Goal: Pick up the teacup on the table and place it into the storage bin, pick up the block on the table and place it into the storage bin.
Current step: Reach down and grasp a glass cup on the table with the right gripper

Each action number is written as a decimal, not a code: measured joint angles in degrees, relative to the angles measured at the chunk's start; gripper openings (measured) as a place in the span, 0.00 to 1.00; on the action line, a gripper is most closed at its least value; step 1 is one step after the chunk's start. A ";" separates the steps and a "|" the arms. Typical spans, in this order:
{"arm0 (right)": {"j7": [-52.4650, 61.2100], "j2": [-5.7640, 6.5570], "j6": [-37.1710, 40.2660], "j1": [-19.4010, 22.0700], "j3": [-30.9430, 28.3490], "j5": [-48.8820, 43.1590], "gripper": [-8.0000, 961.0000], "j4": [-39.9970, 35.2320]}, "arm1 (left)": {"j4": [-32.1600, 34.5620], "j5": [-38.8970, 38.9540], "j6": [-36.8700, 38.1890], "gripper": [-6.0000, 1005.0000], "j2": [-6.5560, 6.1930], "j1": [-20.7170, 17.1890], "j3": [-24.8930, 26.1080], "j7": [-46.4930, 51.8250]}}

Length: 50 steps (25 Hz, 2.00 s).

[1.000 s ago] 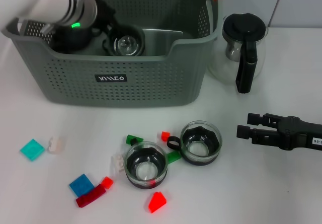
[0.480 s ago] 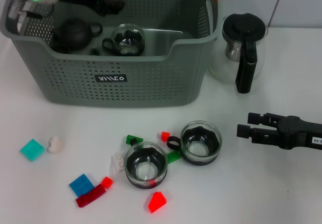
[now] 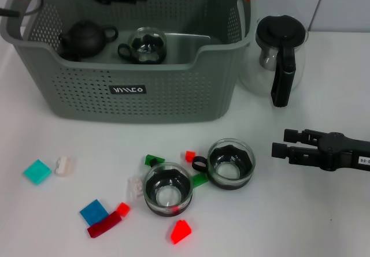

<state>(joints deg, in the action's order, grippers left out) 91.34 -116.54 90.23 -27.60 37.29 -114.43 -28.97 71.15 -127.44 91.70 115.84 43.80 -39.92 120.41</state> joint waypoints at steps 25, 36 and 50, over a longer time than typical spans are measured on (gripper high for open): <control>0.15 -0.01 2.04 -1.08 0.15 0.00 0.95 -0.48 | 5.49 -2.65 26.53 0.46 -1.12 -3.02 -6.00 1.62; 1.09 0.99 8.73 -2.59 6.96 -0.11 0.95 -0.54 | 7.65 -11.86 23.76 0.46 1.09 -4.47 -11.04 1.80; 20.97 4.17 19.73 -7.97 11.32 -10.12 0.95 -16.53 | 6.33 -13.71 15.40 0.47 1.41 -5.27 -11.71 -0.64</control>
<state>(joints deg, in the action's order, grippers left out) 112.32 -112.37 109.96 -35.57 48.61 -124.55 -45.50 77.49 -141.15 107.09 117.25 38.53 -51.63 119.76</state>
